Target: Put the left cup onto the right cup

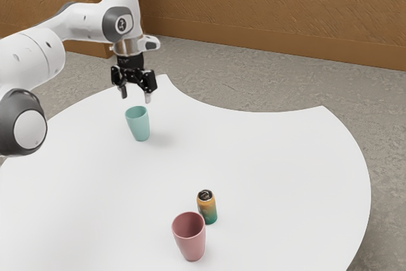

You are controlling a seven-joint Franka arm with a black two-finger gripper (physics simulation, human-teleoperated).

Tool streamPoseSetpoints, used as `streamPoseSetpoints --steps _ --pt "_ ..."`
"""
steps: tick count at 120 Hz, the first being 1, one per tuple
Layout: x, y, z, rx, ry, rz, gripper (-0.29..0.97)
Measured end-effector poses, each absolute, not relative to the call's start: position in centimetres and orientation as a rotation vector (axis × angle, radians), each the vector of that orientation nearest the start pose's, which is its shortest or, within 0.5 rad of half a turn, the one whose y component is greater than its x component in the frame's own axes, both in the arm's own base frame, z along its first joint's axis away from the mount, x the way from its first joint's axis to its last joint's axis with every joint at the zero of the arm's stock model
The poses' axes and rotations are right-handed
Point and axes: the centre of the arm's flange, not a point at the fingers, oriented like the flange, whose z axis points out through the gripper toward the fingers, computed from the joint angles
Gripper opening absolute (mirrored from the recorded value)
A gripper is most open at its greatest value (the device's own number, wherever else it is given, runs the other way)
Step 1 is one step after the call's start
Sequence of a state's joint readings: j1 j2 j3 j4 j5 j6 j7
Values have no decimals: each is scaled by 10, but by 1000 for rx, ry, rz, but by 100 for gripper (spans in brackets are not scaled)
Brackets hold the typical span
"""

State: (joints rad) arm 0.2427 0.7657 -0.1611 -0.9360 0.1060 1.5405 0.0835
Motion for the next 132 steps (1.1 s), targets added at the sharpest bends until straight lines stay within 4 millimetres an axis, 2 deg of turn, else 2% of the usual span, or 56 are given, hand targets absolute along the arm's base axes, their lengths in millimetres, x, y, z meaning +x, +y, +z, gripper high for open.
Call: streamPoseSetpoints --steps 13,26,51,98,104,116,132 --pt "734 124 394 -3160 -64 266 68" --pt "739 123 383 -3161 -61 250 68" --pt "760 134 364 -3151 -77 139 68" --pt "766 124 302 -3156 -48 169 67" --pt "766 123 297 -3157 -47 174 60" --pt "762 126 285 -3153 -51 205 35" --pt "761 130 283 -3149 -57 203 10"
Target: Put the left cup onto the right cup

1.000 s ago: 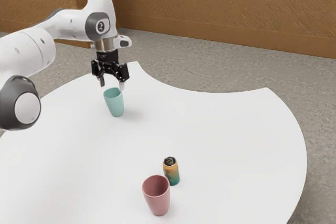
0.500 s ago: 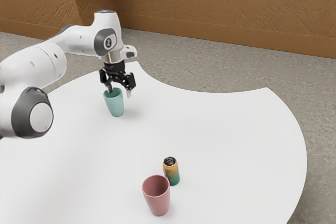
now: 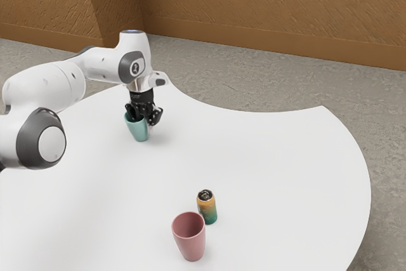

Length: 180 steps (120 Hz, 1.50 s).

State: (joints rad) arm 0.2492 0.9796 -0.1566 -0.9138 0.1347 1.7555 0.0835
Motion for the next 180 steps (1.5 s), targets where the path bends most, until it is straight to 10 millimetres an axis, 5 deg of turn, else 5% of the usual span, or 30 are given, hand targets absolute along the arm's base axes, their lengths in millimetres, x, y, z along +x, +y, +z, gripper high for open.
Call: streamPoseSetpoints --steps 25,52,71,82,96,131,180 --pt "759 126 296 -3133 -43 192 -5" --pt "740 108 340 -3105 3 192 -7" --pt "716 50 387 -3083 120 144 -7" --pt "686 8 424 -3066 207 96 -8" --pt "646 -48 443 -3062 319 87 -9" --pt "560 -204 451 -2991 669 72 -10" --pt "517 -217 410 -3018 639 108 -11"
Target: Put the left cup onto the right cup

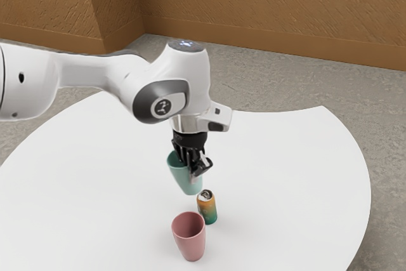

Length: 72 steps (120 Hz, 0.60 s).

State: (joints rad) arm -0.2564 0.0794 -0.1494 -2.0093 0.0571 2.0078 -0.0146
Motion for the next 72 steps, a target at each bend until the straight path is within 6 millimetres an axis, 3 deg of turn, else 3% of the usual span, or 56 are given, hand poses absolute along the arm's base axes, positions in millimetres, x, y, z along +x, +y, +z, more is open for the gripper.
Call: streamPoseSetpoints --steps 16,30,39,57,72 --pt "514 -216 411 -3036 608 82 -11" --pt "507 -225 435 -3044 607 3 -11" --pt "491 -229 440 -3038 617 -8 -11" --pt "464 -239 428 -3026 639 37 -11" --pt "455 -236 416 -3036 611 84 -11"
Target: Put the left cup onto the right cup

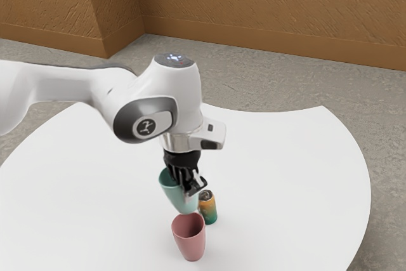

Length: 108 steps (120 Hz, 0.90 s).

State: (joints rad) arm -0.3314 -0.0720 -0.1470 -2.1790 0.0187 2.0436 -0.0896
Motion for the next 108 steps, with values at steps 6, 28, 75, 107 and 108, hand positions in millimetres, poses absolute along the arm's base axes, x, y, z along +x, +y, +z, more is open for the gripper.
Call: streamPoseSetpoints --steps 6,28,75,107,108 --pt "455 -233 414 -3042 595 92 -11" --pt "455 -238 412 -3053 579 94 -11" --pt "429 -242 423 -3054 567 77 -11" --pt "414 -259 423 -3053 588 106 -11" --pt "414 -260 423 -3053 588 107 -11"
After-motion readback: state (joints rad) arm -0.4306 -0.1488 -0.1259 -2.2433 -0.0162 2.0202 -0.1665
